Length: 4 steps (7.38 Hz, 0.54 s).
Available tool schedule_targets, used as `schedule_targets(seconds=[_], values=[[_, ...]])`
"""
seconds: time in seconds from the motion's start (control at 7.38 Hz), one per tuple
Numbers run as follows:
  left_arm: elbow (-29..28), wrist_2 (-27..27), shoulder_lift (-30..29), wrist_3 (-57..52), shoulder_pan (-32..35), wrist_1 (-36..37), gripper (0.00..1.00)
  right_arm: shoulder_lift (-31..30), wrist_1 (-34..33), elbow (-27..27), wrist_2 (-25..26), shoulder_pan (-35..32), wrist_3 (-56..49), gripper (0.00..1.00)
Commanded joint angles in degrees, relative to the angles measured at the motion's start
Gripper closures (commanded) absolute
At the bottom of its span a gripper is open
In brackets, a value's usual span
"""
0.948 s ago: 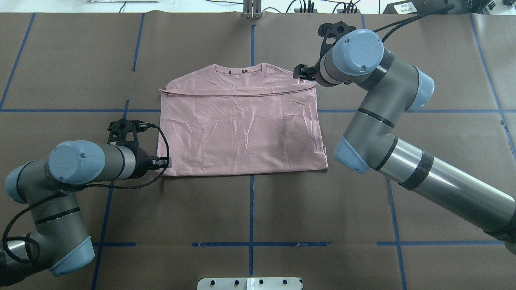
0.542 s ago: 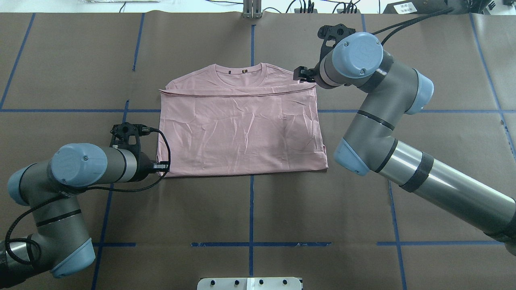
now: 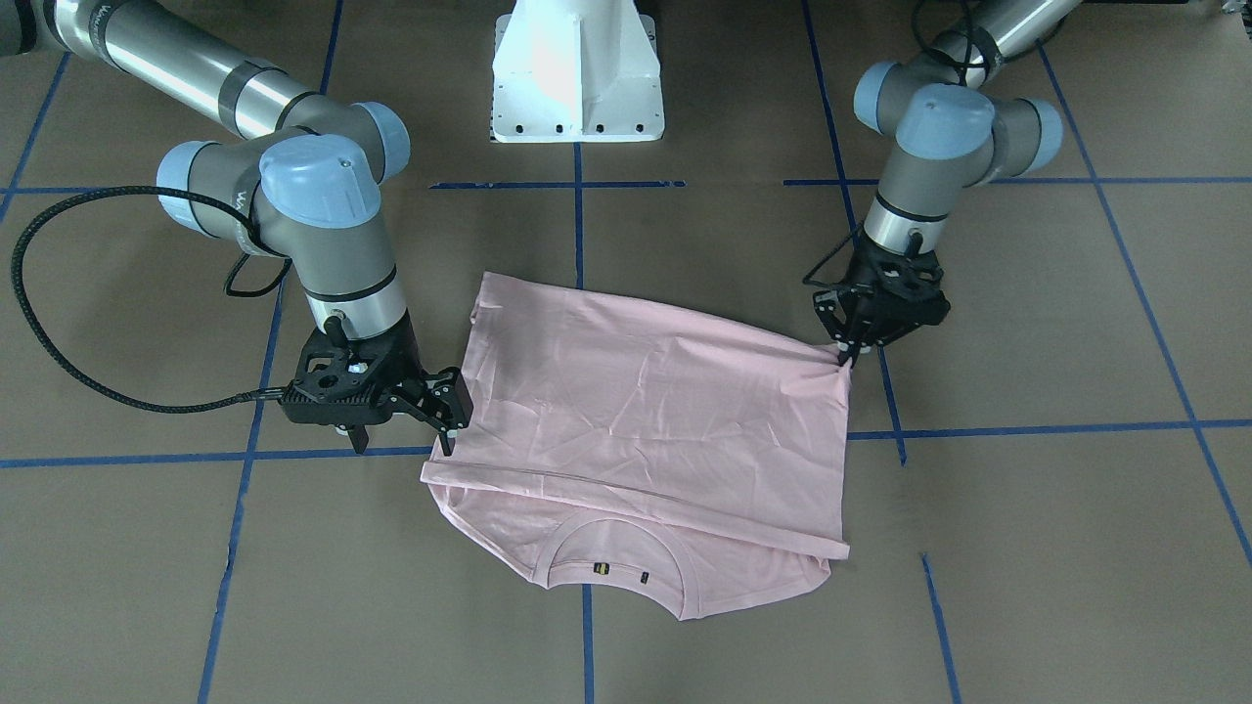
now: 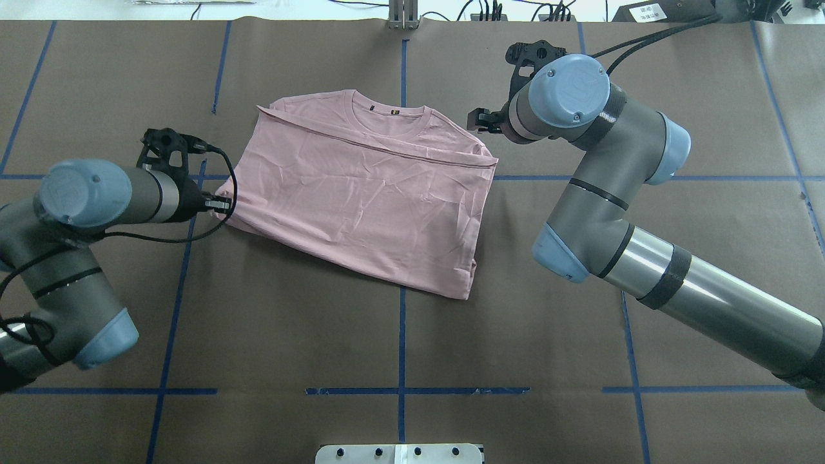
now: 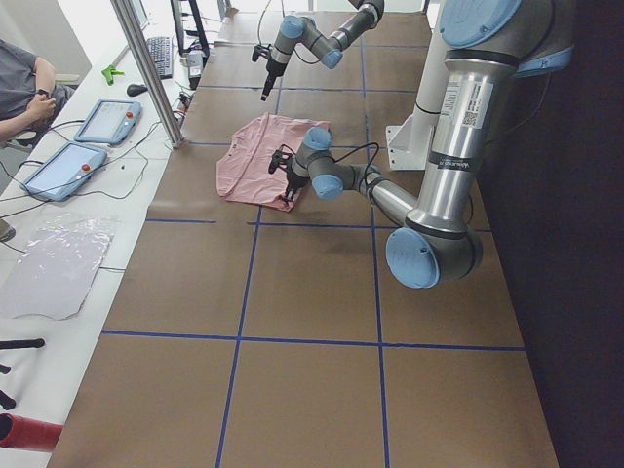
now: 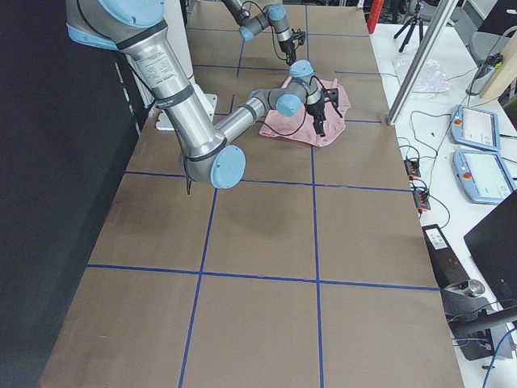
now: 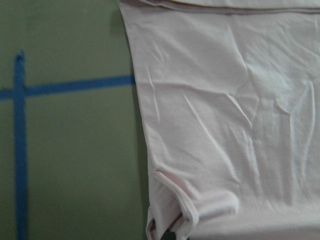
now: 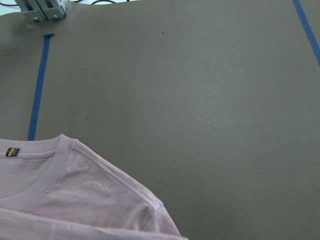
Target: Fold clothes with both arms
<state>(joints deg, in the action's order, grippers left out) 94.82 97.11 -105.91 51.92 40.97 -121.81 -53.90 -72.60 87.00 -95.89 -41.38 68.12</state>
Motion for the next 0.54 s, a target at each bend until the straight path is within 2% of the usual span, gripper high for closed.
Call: schedule_targets(seconds=[0.0, 0.14, 0.27, 0.41], values=[[-15.4, 0.1, -11.0, -5.8, 8.0, -0.4, 1.00, 0.2, 0.0, -0.3, 0.0, 0.1, -0.1, 0.00], [-24.0, 0.0, -16.9, -6.3, 10.6, -2.8, 1.00, 0.3, 0.0, -0.3, 0.0, 0.1, -0.2, 0.00], [-34.4, 0.0, -22.8, -6.4, 12.3, -9.4, 1.00, 0.3, 0.0, -0.3, 0.0, 0.1, -0.2, 0.00], [-42.5, 0.0, -28.0, -6.3, 13.1, -13.6, 1.00, 0.4, 0.1, -0.3, 0.0, 0.1, -0.2, 0.00]])
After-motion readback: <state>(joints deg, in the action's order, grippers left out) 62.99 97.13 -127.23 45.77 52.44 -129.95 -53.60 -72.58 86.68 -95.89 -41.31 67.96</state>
